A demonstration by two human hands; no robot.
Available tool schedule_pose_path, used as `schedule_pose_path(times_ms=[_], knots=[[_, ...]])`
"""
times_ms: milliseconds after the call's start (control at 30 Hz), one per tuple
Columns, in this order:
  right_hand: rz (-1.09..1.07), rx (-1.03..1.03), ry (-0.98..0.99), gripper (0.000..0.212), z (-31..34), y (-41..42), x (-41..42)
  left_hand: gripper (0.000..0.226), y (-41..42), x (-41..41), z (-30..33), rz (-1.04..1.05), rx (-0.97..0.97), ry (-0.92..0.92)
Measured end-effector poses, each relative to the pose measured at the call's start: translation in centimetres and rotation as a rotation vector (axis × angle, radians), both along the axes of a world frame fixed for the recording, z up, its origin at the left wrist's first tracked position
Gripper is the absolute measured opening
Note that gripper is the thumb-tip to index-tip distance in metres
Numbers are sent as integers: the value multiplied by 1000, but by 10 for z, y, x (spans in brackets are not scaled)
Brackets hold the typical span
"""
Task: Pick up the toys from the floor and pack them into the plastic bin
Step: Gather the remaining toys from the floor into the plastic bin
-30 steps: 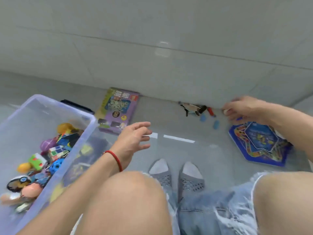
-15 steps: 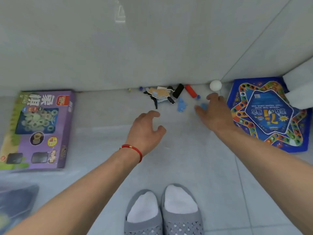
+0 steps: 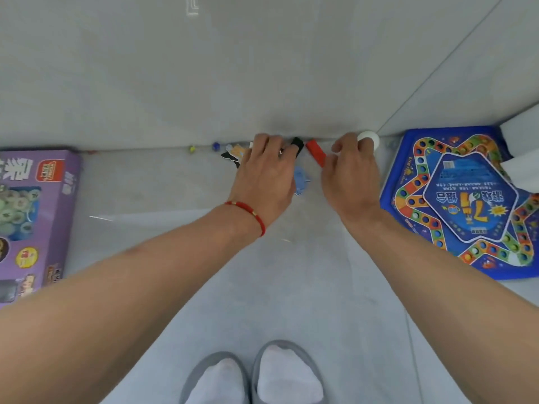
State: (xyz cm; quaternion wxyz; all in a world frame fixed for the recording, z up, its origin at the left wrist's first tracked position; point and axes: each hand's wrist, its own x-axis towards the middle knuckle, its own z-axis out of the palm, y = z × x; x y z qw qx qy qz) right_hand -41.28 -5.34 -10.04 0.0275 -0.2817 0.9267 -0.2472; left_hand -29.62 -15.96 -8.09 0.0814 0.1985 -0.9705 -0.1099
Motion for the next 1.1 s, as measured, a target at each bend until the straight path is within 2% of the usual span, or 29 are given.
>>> schedule_pose_path(times_ms=[100, 200, 267, 333, 400, 467, 533, 600, 700, 767, 800, 833, 900, 967, 1033, 1100], knots=[[10, 78, -44, 33, -8, -14, -1, 27, -9, -25, -1, 9, -142, -106], [94, 174, 45, 15, -20, -11, 0, 23, -7, -38, -3, 41, -218, -302], [151, 159, 68, 11, -20, -4, -1, 22, -1, -42, -4, 30, -272, -351], [211, 136, 6, 16, -15, 4, -2, 19, 2, -43, -6, 18, -311, -355], [111, 23, -116, 16, -8, 13, -1, 21, 2, -43, -4, -15, -313, -363], [-120, -263, -403, 16, 2, 23, 3, 21, 2, -44, -1, -44, -381, -366], [-345, -683, -904, 17, 14, 37, 4, 20, 2, -49, 0, -78, -439, -346], [-439, -989, -1271, 22, 24, 55, -1, 20, 3, -52, 3, -119, -462, -360], [-432, -1144, -1454, 27, 33, 78, -18, 23, 8, -55, 7, -123, -434, -443], [-426, -1079, -1414, 25, 39, 83, -30, 23, 10, -56, 13, -95, -438, -423], [-431, -989, -1333, 26, 42, 81, -35, 23, 10, -56, 16, -76, -448, -393], [-440, -850, -1183, 31, 45, 77, -41, 25, 10, -57, 17, -71, -413, -386], [-388, -491, -748, 39, 41, 67, -50, 30, 9, -57, 22, -70, -254, -381], [-291, -179, -357, 42, 30, 57, -58, 24, 7, -50, 34, -61, -30, -328], [-242, 3, -225, 54, 22, 46, -60, 20, 3, -37, 46, -13, 301, -248], [-208, 155, -157, 60, 15, 36, -60, 15, 2, -18, 57, 104, 718, -212]])
